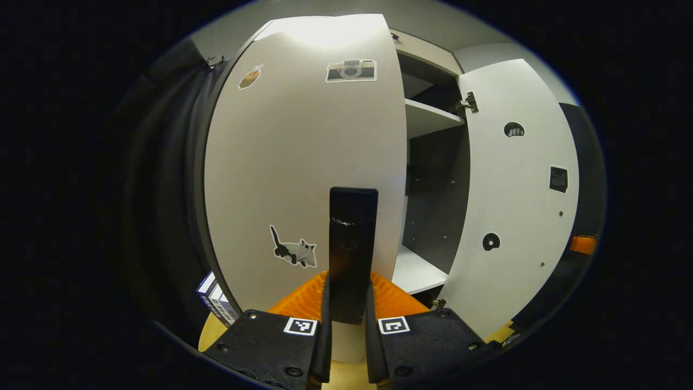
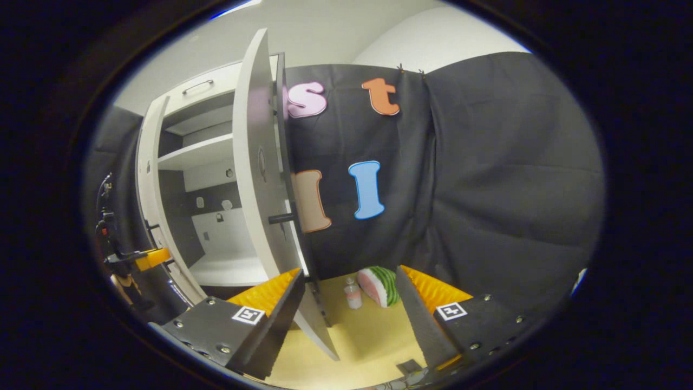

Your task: Open the right door of the double-door shoe cabinet with the right hand, and open the left door with the left hand.

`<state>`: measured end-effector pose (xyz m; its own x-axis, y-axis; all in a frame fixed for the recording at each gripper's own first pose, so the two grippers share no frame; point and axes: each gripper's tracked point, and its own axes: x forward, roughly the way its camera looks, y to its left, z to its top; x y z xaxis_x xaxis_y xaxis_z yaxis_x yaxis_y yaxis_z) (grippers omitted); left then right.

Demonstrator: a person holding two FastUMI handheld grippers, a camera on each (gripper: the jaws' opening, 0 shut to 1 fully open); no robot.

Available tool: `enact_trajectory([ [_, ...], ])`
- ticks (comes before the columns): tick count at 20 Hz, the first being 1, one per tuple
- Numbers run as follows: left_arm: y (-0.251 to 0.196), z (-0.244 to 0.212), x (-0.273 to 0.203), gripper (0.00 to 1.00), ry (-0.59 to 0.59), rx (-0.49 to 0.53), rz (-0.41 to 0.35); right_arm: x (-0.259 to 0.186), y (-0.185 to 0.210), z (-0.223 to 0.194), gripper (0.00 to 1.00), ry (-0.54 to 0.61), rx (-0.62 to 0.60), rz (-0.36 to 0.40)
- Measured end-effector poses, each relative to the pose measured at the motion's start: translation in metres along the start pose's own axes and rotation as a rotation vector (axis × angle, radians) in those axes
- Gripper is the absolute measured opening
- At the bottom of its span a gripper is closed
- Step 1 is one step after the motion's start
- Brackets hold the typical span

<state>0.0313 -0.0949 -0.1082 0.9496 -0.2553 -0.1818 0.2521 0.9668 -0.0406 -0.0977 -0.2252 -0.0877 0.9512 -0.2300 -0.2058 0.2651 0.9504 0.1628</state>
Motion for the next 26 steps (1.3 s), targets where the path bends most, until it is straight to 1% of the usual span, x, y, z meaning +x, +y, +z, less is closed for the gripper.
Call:
enact_trajectory([
  [6,0.003,-0.003,-0.007,0.27,0.008,0.006,-0.013,0.001,0.007,-0.003,0.99,0.007,0.005,0.015],
  [16,0.007,-0.004,-0.015,0.27,0.019,0.02,-0.063,0.007,0.011,-0.009,0.99,0.018,0.01,0.031],
  [22,0.011,-0.004,-0.02,0.27,0.015,0.036,-0.075,0.008,0.01,-0.013,0.99,0.023,0.034,0.039],
  [26,0.013,-0.006,-0.023,0.27,0.015,0.029,-0.075,0.009,0.008,-0.013,0.99,0.023,0.058,0.045],
])
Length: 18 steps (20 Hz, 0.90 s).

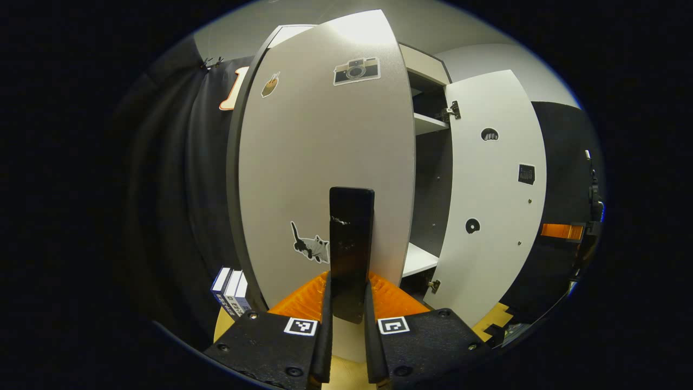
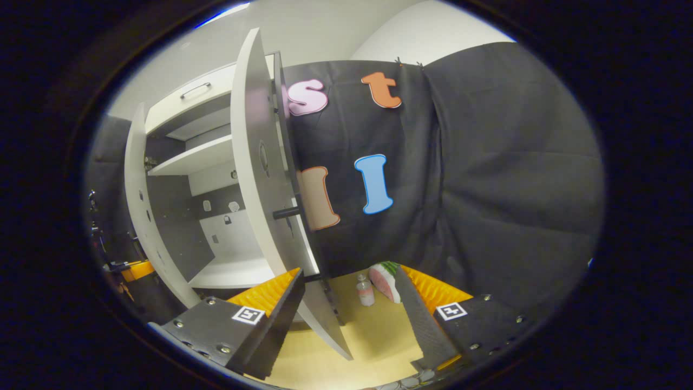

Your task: Open the right door of the double-door shoe cabinet with the right hand, and open the left door with the left hand.

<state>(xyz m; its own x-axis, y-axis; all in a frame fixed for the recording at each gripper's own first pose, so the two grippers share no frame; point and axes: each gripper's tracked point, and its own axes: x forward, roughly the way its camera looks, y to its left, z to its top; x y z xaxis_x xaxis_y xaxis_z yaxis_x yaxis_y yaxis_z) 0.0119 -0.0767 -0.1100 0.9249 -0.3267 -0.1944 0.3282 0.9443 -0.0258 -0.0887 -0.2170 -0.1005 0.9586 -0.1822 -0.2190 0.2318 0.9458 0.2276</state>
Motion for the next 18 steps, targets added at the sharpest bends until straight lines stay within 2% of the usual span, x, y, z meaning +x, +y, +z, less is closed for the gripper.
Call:
enact_trajectory([
  [18,0.022,-0.001,-0.018,0.26,-0.001,-0.005,0.079,0.011,-0.008,-0.002,0.99,0.002,0.014,0.006],
])
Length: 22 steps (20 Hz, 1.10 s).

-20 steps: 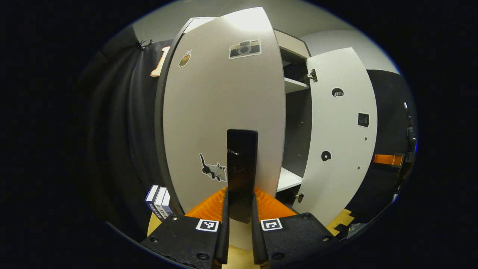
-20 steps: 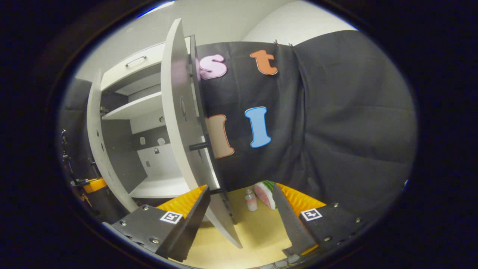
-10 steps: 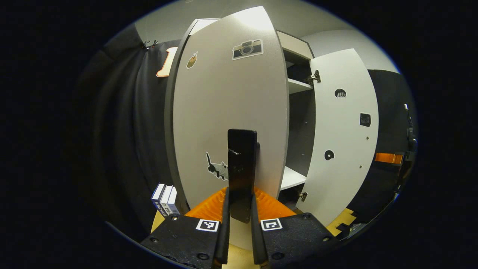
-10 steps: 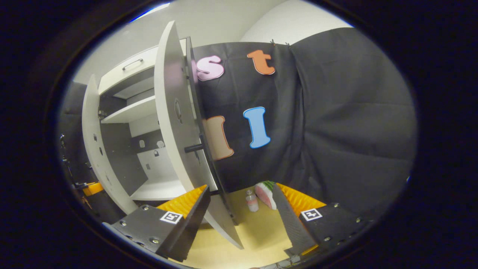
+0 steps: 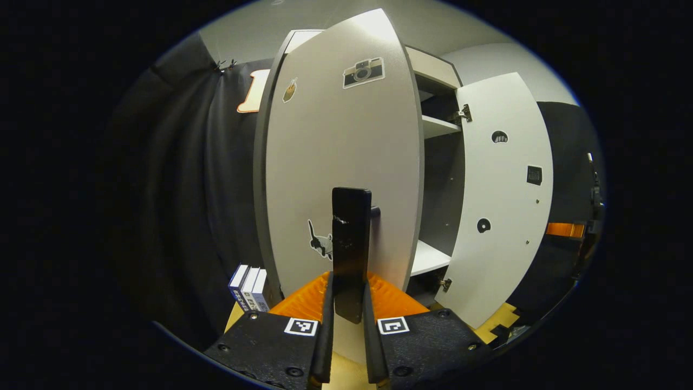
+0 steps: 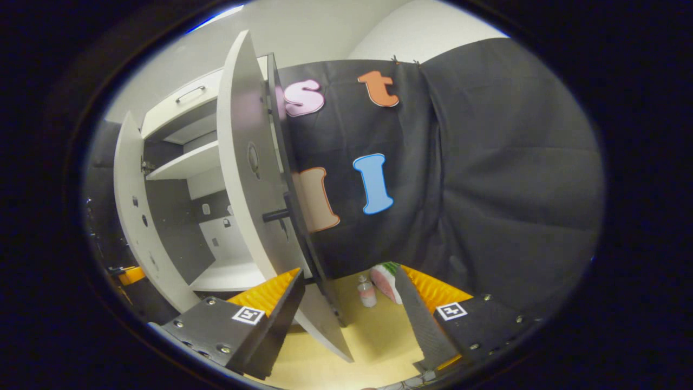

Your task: Open the right door of the double-door shoe cabinet with the right hand, and open the left door with the left hand.

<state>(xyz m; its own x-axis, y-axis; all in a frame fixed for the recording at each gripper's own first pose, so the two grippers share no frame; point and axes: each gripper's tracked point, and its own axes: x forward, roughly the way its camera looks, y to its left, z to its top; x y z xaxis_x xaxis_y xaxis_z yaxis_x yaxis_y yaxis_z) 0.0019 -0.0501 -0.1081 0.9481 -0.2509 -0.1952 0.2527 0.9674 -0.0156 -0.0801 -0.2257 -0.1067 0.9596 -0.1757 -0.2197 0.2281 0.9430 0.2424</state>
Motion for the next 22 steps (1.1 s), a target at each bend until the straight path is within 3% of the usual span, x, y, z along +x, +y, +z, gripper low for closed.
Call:
enact_trajectory([
  [1,0.002,0.0,-0.002,0.26,0.001,0.0,0.006,0.0,-0.001,-0.001,0.94,0.002,0.002,0.001],
  [2,0.005,0.0,-0.005,0.26,0.002,0.003,0.011,0.0,-0.001,-0.003,0.99,0.004,0.004,0.002],
  [4,0.008,0.0,-0.007,0.26,0.001,0.016,0.019,0.001,-0.002,-0.006,0.94,0.009,0.006,0.003],
  [5,0.01,0.0,-0.009,0.26,0.0,0.025,0.022,0.001,-0.002,-0.006,0.99,0.011,0.007,0.004],
  [8,0.012,0.0,-0.012,0.26,-0.001,0.041,0.03,0.003,-0.001,-0.009,0.99,0.018,0.009,0.009],
  [22,0.028,-0.003,-0.027,0.26,0.007,-0.022,0.109,0.006,0.002,-0.014,0.99,0.033,-0.038,0.02],
])
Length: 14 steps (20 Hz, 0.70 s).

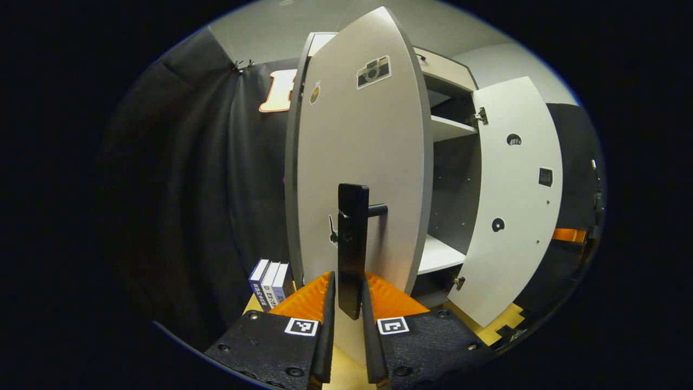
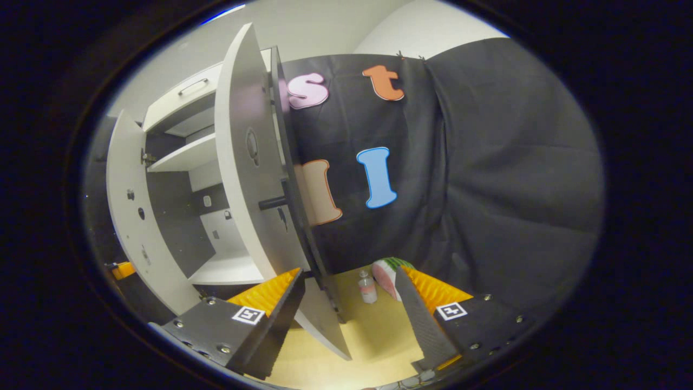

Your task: Open the right door of the double-door shoe cabinet with the right hand, and open the left door with the left hand.

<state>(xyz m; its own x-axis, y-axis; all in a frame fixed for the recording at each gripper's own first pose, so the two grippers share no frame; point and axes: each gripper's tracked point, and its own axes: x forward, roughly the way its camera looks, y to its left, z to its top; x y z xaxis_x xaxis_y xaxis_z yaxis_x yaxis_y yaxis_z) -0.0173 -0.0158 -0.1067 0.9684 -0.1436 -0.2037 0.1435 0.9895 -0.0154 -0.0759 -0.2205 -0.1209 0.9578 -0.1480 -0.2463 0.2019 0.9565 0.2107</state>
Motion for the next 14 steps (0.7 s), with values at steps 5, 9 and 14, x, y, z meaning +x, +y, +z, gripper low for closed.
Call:
enact_trajectory([
  [5,0.028,0.001,-0.016,0.2,-0.004,0.004,0.073,-0.008,0.011,0.004,0.99,-0.018,-0.052,-0.001],
  [9,0.062,-0.004,-0.022,0.11,0.011,0.06,0.182,-0.016,0.031,0.015,0.99,-0.04,-0.11,0.014],
  [14,0.099,-0.005,-0.045,0.08,0.014,0.014,0.276,-0.025,0.064,0.032,0.99,-0.08,-0.133,0.049],
])
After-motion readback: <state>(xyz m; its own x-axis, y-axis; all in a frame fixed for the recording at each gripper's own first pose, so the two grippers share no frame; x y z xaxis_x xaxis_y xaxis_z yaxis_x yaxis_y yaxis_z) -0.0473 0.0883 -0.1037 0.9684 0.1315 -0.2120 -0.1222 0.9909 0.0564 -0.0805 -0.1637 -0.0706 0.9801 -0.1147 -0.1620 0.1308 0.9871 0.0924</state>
